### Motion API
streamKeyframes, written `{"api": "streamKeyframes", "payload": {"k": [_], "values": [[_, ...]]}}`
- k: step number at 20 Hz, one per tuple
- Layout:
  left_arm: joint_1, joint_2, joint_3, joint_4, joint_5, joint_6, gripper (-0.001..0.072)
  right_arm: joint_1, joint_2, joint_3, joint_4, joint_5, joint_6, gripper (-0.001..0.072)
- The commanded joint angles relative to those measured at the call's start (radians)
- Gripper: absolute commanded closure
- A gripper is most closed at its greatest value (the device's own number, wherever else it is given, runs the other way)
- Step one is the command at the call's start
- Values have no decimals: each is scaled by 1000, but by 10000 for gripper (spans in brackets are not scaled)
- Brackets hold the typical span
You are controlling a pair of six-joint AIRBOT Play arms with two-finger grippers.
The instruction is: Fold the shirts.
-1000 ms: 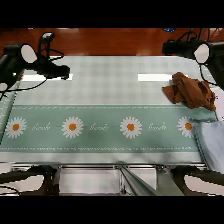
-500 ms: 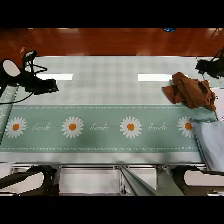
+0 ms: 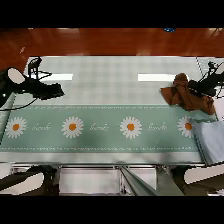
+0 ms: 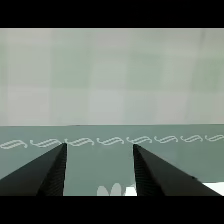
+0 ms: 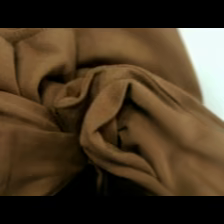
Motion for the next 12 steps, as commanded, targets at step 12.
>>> {"api": "streamKeyframes", "payload": {"k": [12], "values": [[122, 490, 4, -30, -105, 26, 200, 195, 457, 456, 265, -5, -210, 689]]}}
